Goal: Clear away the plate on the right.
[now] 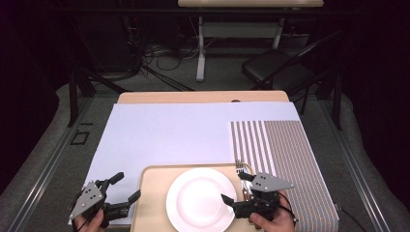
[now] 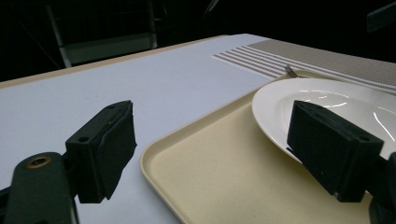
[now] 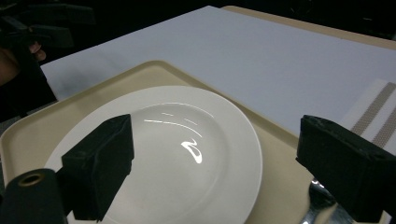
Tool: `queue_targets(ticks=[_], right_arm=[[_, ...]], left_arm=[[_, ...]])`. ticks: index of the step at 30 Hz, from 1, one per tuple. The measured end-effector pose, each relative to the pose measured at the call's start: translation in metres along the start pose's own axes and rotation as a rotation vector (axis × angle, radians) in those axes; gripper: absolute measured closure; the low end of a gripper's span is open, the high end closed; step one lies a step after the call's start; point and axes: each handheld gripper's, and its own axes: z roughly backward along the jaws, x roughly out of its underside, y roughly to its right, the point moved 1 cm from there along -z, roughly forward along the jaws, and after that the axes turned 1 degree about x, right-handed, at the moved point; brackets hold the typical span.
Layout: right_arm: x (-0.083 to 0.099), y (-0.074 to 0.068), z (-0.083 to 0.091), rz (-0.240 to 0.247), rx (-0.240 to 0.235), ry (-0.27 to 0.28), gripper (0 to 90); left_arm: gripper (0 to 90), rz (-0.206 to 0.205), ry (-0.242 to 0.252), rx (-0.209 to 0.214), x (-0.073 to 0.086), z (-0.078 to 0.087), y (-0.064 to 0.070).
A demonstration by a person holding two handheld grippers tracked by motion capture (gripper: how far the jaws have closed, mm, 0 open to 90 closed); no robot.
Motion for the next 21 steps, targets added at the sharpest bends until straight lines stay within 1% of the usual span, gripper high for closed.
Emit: queue_targets(ticks=[3,4,6,9,12,15,16,18,21], right_arm=[[0.004,0.009,0.009,-0.013,0.028,0.017,6.7],[0.005,0.012,0.013,-0.017,0.038,0.025,6.6],[0.007,0.019,0.018,-0.041,0.056,0.039,6.0],[0.010,0.028,0.027,-0.056,0.085,0.041,5.6],[0.014,0.035,0.035,-0.063,0.118,0.059,4.7],[0.019,0.042,0.044,-0.072,0.156,0.076,0.0],[0.021,0.045,0.047,-0.069,0.170,0.077,0.0],[0.024,0.049,0.051,-0.081,0.208,0.081,0.0],[0.030,0.054,0.056,-0.090,0.230,0.086,0.0]], left_arm=[[15.7,0.000,0.003,-0.001,0.000,0.000,0.000],[15.7,-0.002,-0.001,0.001,0.000,0.000,0.000],[15.7,-0.002,-0.001,0.000,0.000,0.000,0.000],[15.7,0.000,0.001,-0.002,0.000,0.001,0.000],[15.7,0.003,0.002,-0.007,0.000,0.001,0.000],[15.7,0.002,0.004,-0.007,0.000,0.001,-0.001],[15.7,0.004,0.004,-0.008,0.000,0.001,-0.001],[15.7,0.004,0.004,-0.008,0.000,0.002,-0.001],[15.7,0.005,0.005,-0.011,0.000,0.002,-0.001]])
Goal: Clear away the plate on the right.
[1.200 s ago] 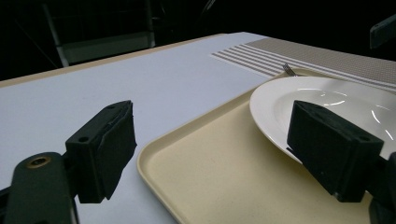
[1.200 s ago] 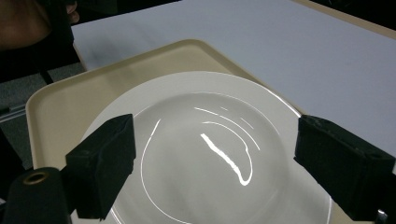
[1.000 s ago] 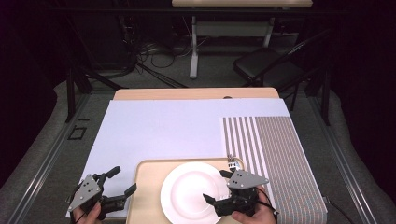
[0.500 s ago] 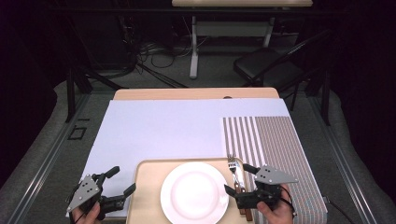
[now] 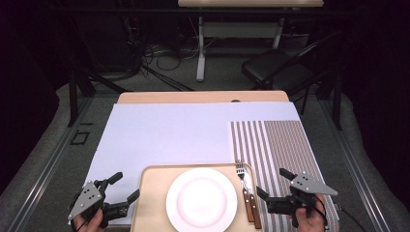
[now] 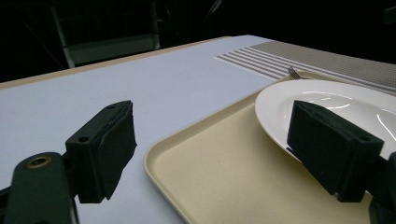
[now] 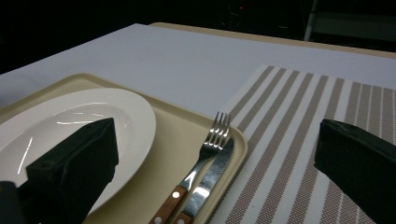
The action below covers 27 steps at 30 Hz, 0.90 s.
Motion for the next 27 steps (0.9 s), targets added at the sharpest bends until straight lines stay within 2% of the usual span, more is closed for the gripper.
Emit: queue_targets(ticks=[11,13,18,27], right_arm=[[0.016,0.016,0.005,-0.014,0.081,0.009,0.0],[0.019,0.017,0.006,-0.027,0.085,0.013,0.0],[0.023,0.022,0.007,-0.025,0.105,0.021,0.0],[0.029,0.031,0.007,-0.048,0.132,0.007,0.0]], left_arm=[[15.7,0.000,0.000,-0.007,0.000,0.001,-0.001],[15.7,0.001,0.001,-0.007,0.000,0.001,-0.001],[15.7,0.005,0.004,-0.015,0.001,0.001,-0.002],[15.7,0.006,0.003,-0.015,0.001,0.001,-0.003]])
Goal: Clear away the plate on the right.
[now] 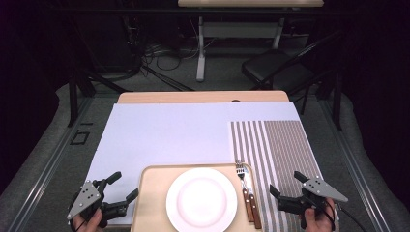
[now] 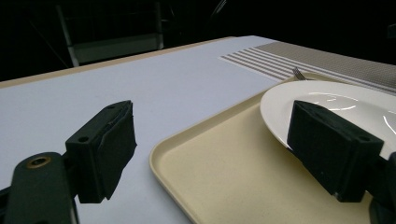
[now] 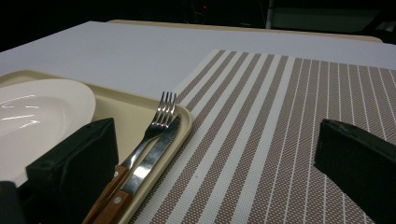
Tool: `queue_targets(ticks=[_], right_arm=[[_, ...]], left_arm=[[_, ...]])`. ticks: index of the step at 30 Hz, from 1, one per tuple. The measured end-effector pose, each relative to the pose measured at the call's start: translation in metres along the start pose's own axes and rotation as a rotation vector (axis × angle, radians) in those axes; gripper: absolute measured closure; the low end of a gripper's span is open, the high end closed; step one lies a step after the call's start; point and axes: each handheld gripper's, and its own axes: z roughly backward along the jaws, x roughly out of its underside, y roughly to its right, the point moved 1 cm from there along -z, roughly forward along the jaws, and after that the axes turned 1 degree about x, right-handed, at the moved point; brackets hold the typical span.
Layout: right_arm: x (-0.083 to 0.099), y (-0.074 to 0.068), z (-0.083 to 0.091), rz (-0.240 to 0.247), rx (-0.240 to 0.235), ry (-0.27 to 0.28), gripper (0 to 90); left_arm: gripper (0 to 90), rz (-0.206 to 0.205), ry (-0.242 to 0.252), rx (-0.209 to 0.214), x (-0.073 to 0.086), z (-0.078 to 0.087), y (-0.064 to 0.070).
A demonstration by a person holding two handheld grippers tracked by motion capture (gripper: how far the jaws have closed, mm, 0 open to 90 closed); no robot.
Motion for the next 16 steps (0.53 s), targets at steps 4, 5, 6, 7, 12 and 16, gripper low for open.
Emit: queue_targets(ticks=[4,5,6,7,12,16], right_arm=[[0.0019,0.0004,-0.0016,0.005,0.007,-0.005,0.0],[0.0023,0.0004,-0.0020,0.009,0.011,-0.006,0.0],[0.0025,0.0001,-0.0024,0.010,0.012,-0.004,0.0],[0.0025,-0.0001,-0.0024,0.012,0.014,-0.004,0.0],[0.0038,-0.0003,-0.0025,0.023,0.016,-0.006,0.0],[0.0055,0.0007,-0.0040,0.023,0.028,-0.012,0.0]], left_arm=[[15.7,0.000,-0.002,0.001,-0.0001,0.0002,-0.0003],[15.7,0.000,-0.003,-0.001,-0.0001,0.0003,-0.0003],[15.7,0.000,-0.003,-0.001,-0.0001,0.0003,-0.0003],[15.8,0.000,-0.003,-0.001,-0.0001,0.0003,-0.0004],[15.7,0.002,-0.004,-0.005,-0.0002,0.0007,-0.0007],[15.7,0.005,-0.004,-0.006,0.0000,0.0006,-0.0012]])
